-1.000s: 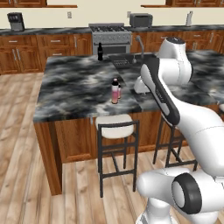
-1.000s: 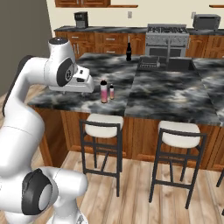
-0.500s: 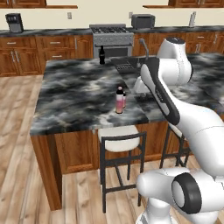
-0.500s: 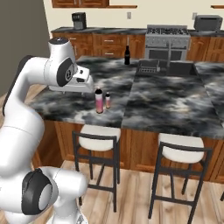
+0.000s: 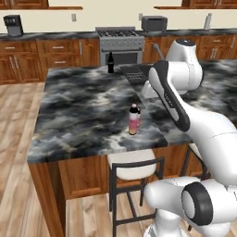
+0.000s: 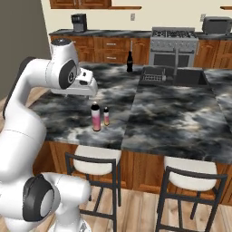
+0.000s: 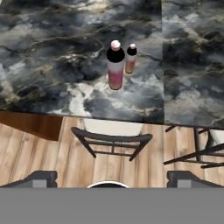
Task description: Place the large bottle from the dining counter next to the other large bottle outside the sink, and place the small bottle from the dining counter next to the other small bottle inside the sink.
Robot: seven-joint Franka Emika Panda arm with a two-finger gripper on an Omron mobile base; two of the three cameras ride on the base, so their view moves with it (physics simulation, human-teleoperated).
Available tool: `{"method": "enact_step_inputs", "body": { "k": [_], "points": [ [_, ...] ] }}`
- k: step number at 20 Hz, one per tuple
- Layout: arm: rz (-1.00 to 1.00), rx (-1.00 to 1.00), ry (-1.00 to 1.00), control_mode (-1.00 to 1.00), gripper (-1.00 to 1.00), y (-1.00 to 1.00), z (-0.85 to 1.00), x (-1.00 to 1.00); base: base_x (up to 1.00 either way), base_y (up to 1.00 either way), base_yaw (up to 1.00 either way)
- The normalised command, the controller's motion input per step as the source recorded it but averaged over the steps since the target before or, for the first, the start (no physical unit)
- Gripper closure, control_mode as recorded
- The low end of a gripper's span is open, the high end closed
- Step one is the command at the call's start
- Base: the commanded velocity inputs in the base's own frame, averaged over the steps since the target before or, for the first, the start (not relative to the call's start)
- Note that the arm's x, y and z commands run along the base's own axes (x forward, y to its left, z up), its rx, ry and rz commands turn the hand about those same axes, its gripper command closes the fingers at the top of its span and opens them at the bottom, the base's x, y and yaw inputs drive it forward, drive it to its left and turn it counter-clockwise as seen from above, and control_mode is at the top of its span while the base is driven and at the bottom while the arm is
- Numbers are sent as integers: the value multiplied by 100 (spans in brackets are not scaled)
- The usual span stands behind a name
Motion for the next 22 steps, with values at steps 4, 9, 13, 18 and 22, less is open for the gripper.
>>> {"method": "enact_step_inputs", "body": {
  "k": [4, 9, 13, 18, 22],
  "points": [
    [0, 0, 0, 100, -100, 0, 0, 0, 55, 13, 0],
    [0, 0, 1, -100, -100, 3, 0, 26, 23, 5, 0],
    [-1, 0, 0, -100, -100, 11, 0, 19, 0, 0, 0],
    [-1, 0, 0, -100, -100, 7, 0, 14, 0, 0, 0],
    [-4, -1, 9, -100, -100, 8, 0, 42, 0, 0, 0]
  ]
}}
